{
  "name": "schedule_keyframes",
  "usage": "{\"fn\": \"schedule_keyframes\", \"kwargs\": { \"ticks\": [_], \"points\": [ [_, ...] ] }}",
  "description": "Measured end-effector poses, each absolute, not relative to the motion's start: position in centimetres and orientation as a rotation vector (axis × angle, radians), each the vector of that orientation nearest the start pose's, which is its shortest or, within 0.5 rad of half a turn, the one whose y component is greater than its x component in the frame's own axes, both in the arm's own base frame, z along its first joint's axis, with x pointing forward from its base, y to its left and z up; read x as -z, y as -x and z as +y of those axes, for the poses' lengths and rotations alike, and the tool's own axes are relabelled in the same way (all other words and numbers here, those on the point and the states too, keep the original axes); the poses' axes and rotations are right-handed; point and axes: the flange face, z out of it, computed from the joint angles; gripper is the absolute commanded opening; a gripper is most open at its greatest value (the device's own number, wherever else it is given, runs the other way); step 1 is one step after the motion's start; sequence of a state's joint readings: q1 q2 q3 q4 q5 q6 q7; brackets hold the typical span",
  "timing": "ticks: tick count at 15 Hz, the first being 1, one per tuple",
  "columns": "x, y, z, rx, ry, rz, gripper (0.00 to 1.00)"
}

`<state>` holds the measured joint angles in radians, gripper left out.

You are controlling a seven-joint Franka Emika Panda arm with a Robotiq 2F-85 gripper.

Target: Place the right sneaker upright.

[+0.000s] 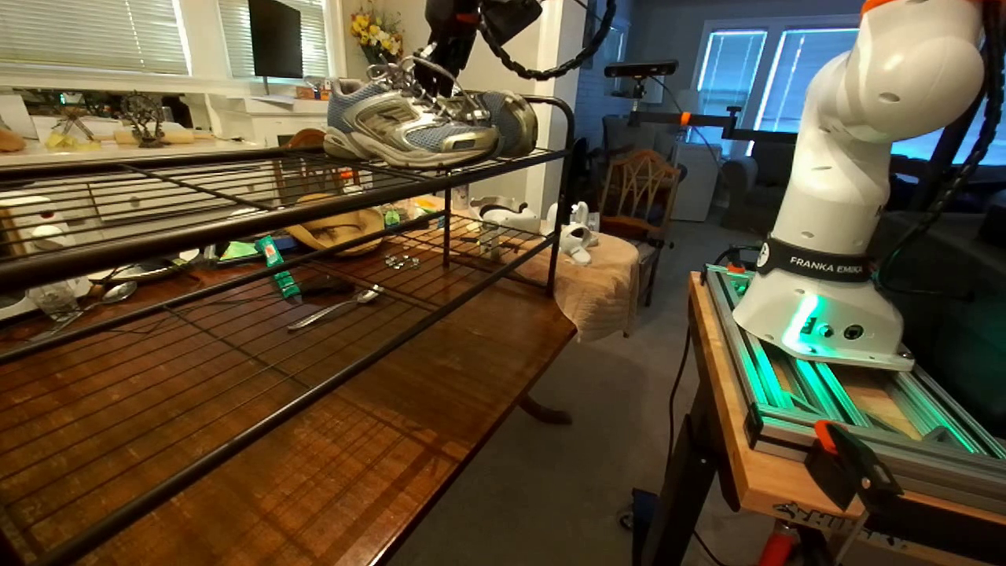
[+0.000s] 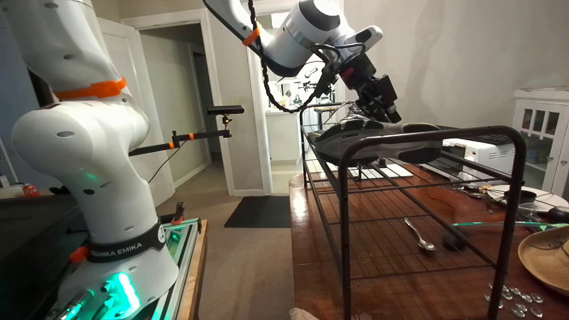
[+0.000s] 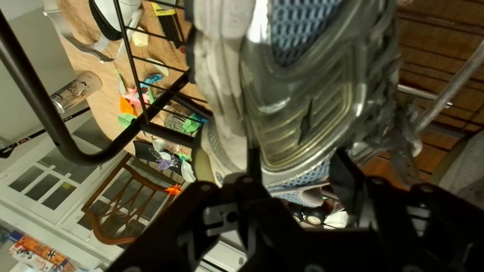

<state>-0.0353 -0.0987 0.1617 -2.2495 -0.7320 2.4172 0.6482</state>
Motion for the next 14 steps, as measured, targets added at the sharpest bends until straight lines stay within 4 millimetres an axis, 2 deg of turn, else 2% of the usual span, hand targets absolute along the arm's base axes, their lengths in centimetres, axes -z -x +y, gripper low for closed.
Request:
{"fn": "schedule_keyframes", "kwargs": {
  "ticks": [1, 2, 3, 5, 6, 9, 14],
  "points": [
    [-43.5, -52.7, 6.4, 0.802, 3.484, 0.031, 0.57],
    [-43.5, -52.8, 6.4, 0.809, 3.49, 0.022, 0.66],
    [-43.5, -52.8, 6.3, 0.813, 3.495, 0.016, 0.66],
    [-43.4, -52.8, 5.8, 0.812, 3.504, 0.019, 0.76],
    [-43.4, -52.8, 5.5, 0.811, 3.507, 0.023, 0.87],
    [-43.4, -52.9, 4.9, 0.808, 3.512, 0.038, 1.0],
    [-43.2, -52.8, 4.3, 0.775, 3.536, 0.056, 1.0]
  ]
}}
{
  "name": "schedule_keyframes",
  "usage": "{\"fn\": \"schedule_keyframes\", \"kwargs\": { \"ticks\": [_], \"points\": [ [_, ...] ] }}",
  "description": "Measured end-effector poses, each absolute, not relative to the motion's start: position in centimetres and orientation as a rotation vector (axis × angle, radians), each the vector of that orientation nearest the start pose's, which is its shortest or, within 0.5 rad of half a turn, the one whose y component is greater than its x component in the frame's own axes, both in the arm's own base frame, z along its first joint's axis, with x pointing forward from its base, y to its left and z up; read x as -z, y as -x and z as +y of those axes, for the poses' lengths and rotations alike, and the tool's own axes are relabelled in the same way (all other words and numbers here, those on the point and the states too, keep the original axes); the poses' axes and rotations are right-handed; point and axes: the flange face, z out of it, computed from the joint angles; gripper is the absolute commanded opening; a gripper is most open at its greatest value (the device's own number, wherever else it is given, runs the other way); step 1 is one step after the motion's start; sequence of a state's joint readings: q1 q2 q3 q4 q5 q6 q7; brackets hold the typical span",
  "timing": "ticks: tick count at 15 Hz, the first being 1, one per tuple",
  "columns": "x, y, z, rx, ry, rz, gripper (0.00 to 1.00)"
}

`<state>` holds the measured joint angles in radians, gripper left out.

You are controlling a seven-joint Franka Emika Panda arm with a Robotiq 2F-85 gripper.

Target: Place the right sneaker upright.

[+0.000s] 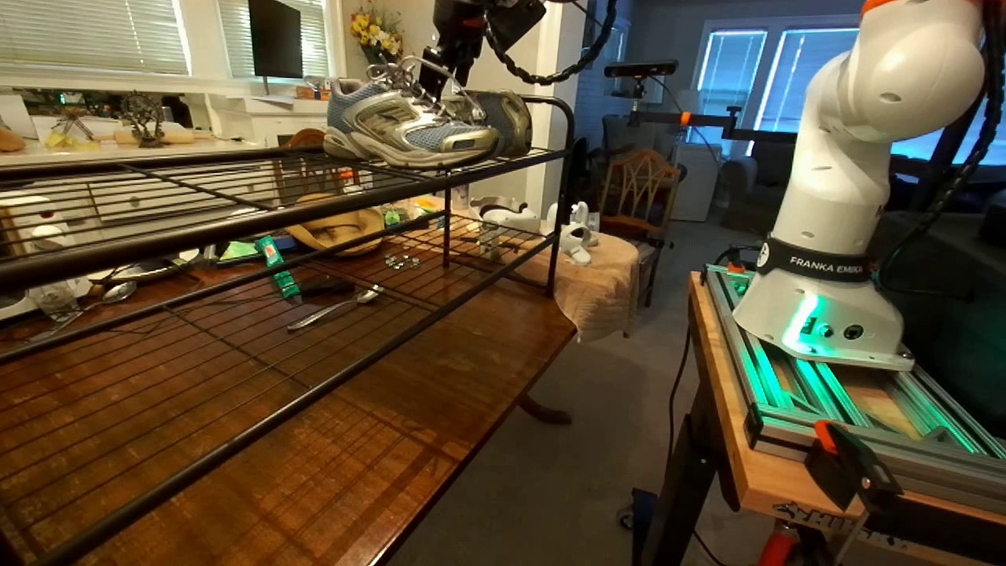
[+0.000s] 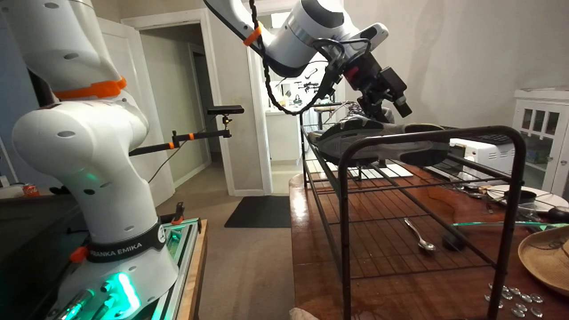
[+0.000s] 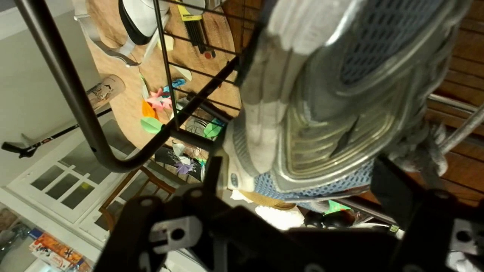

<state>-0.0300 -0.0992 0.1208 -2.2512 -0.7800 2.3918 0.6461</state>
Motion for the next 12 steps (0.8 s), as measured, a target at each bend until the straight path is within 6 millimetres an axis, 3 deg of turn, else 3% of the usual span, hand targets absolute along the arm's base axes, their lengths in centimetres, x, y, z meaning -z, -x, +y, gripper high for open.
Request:
{"fn": "schedule_keyframes", "kwargs": {
  "ticks": [1, 3, 9, 12],
  "points": [
    [-43.19, -52.71, 4.22, 0.763, 3.544, 0.061, 1.0],
    [-43.05, -52.6, 4.1, 0.738, 3.561, 0.071, 0.72],
    [-42.83, -52.41, 3.82, 0.697, 3.586, 0.091, 0.26],
    [-42.97, -52.36, 3.52, 0.689, 3.593, 0.106, 0.19]
  ]
}}
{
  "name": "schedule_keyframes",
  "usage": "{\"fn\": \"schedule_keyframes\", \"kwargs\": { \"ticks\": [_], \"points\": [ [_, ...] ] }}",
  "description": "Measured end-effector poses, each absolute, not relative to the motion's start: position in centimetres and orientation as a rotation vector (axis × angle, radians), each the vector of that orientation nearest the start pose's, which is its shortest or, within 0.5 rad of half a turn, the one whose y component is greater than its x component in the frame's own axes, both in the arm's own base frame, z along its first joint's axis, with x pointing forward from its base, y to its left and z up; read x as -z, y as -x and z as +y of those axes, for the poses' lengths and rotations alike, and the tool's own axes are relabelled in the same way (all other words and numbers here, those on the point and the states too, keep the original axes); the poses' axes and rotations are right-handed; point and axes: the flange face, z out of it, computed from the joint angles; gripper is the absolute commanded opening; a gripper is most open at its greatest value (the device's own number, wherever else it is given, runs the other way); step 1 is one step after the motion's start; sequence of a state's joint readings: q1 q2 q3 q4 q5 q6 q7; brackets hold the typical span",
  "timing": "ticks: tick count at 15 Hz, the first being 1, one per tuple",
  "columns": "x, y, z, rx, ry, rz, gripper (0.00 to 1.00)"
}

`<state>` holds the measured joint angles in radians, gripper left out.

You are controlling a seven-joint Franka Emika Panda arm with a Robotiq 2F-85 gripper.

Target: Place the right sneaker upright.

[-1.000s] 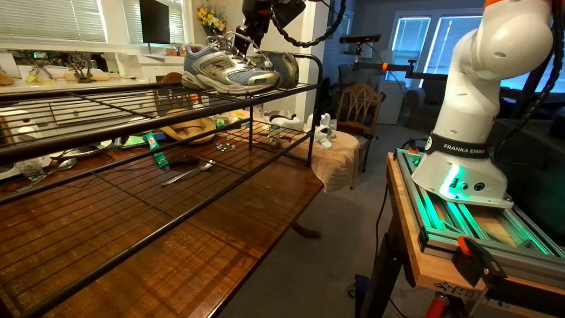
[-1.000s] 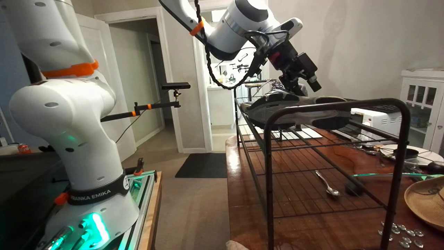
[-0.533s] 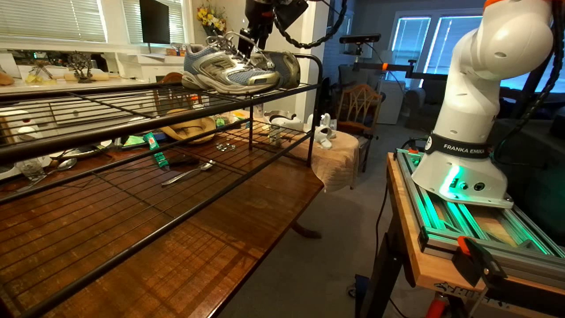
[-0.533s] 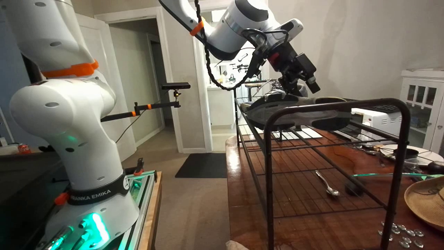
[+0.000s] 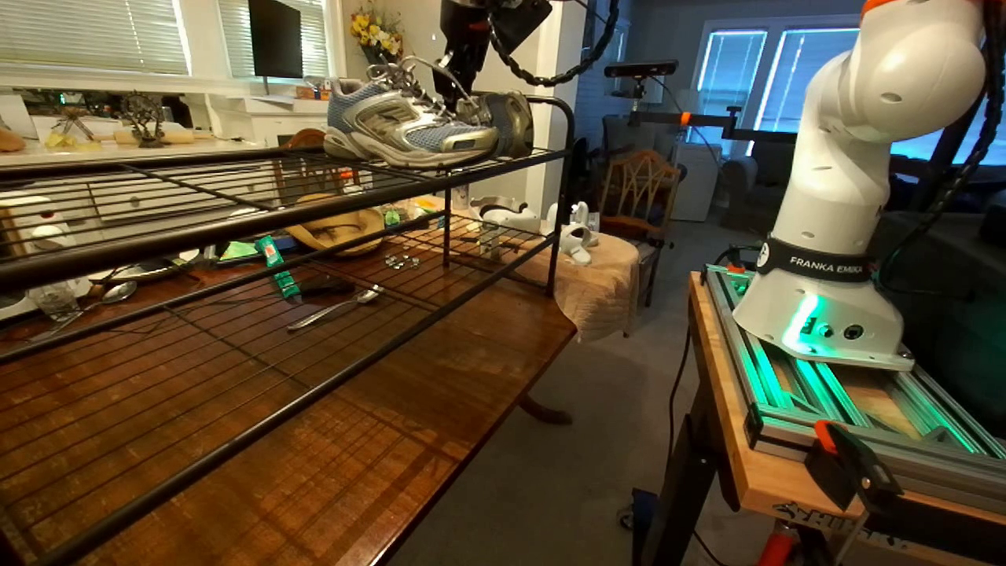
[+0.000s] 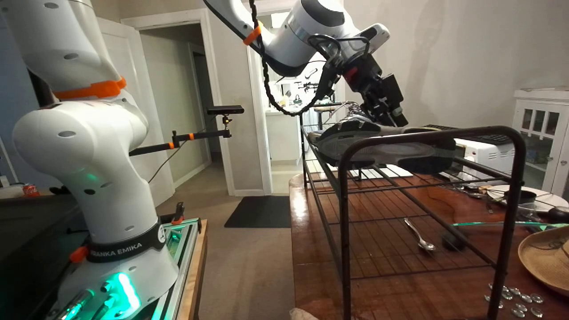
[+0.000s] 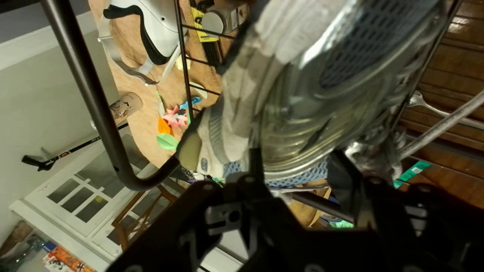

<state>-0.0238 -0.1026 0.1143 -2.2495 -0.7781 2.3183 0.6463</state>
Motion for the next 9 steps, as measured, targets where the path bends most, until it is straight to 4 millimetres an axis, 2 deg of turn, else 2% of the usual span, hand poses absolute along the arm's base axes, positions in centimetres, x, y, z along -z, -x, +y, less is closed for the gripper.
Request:
{"fn": "schedule_keyframes", "kwargs": {
  "ticks": [1, 2, 6, 7, 8, 9],
  "points": [
    [-43.0, -52.4, 3.5, -0.494, -2.574, -0.078, 0.14],
    [-43.2, -52.4, 3.4, -0.495, -2.573, -0.081, 0.02],
    [-43.5, -52.1, 2.7, -0.461, -2.556, -0.134, 0.0],
    [-43.7, -52.0, 2.3, -0.448, -2.547, -0.161, 0.26],
    [-44.0, -51.9, 1.8, -0.437, -2.536, -0.19, 0.27],
    [-44.3, -51.8, 1.4, -0.427, -2.526, -0.222, 0.34]
  ]
}}
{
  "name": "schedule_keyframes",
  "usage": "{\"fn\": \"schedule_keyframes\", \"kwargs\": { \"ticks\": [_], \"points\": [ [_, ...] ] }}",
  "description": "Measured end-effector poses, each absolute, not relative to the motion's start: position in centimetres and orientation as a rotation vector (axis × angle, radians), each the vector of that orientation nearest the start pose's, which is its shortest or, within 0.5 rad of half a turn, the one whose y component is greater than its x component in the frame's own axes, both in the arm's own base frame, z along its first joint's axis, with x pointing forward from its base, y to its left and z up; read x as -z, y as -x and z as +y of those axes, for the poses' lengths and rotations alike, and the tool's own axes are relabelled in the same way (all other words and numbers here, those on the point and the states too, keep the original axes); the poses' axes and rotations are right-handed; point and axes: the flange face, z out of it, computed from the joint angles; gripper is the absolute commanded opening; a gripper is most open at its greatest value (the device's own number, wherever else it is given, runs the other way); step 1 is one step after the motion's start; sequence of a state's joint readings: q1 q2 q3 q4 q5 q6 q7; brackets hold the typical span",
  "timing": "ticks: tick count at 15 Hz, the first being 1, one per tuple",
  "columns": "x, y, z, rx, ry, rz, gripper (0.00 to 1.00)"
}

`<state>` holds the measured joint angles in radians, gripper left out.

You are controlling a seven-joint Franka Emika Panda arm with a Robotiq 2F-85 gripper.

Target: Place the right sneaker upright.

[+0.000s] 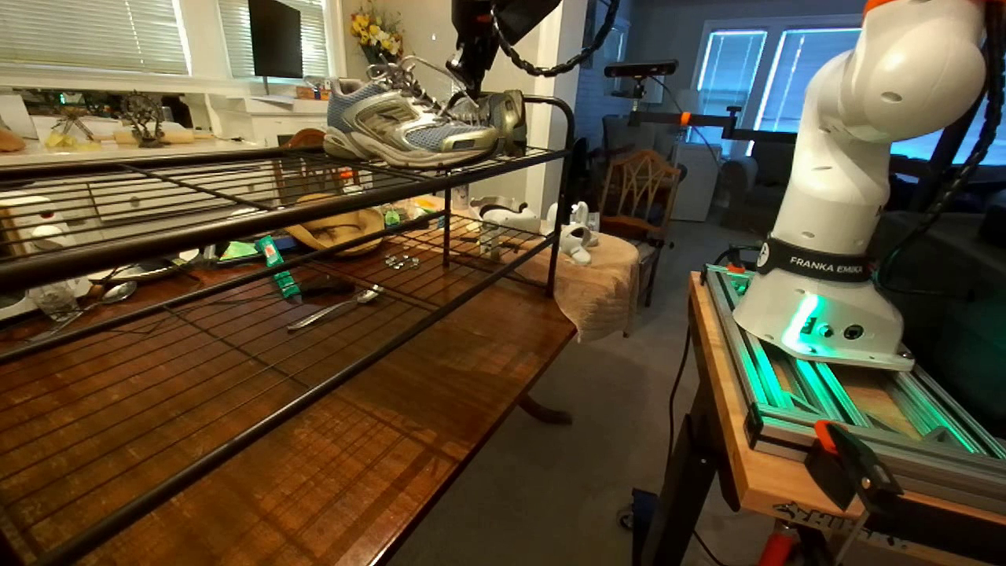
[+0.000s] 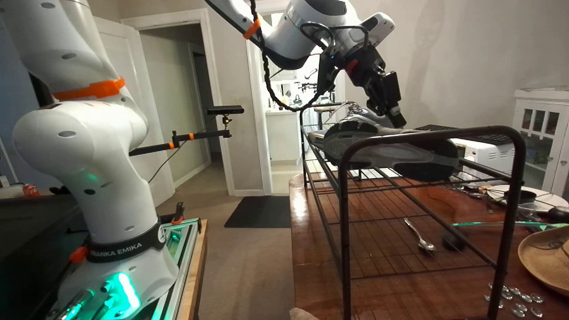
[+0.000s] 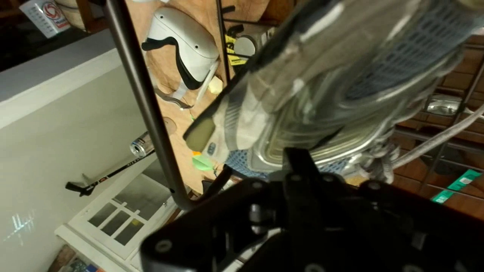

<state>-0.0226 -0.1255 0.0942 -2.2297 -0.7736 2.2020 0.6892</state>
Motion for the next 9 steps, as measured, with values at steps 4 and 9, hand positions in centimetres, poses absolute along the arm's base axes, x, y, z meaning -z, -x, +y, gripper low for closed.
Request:
{"fn": "schedule_keyframes", "kwargs": {
  "ticks": [4, 9],
  "points": [
    [-45.8, -52.2, -0.3, -0.427, -2.496, -0.358, 0.65],
    [-45.7, -53.3, -1.6, -0.322, -2.513, -0.503, 1.0]
  ]
}}
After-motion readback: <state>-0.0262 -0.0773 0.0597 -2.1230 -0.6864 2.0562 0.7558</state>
